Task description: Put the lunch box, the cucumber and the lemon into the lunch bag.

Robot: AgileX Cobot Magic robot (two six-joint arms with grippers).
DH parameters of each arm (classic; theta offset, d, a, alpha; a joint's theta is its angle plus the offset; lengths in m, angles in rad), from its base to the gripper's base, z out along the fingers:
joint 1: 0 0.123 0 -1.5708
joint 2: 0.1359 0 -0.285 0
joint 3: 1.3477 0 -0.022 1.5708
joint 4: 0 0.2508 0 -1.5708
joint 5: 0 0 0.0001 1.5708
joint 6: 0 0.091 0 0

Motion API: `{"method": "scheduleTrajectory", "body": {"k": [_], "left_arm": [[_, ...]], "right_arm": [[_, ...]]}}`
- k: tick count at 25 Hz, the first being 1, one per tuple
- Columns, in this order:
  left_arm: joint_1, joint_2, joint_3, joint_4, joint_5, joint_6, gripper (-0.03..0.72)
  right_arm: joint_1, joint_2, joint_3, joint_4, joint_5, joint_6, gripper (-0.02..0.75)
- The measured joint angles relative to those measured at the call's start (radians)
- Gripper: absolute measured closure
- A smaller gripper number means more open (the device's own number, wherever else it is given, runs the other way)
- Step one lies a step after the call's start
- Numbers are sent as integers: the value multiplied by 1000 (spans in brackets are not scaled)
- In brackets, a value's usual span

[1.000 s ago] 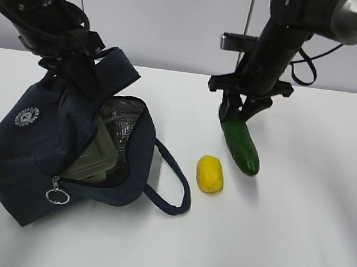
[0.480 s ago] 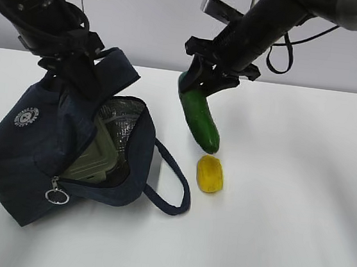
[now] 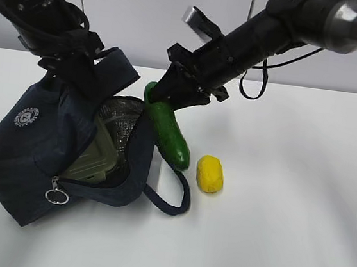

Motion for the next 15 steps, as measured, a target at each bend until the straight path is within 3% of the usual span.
{"method": "scheduleTrajectory", "body": {"k": [7, 15], "left_arm": [[0, 0, 0, 2, 0, 0, 690], [0, 0, 0, 2, 0, 0, 690]], "right_arm": [[61, 0, 18, 65, -18, -72, 456], [114, 0, 20, 108, -148, -120, 456]]}}
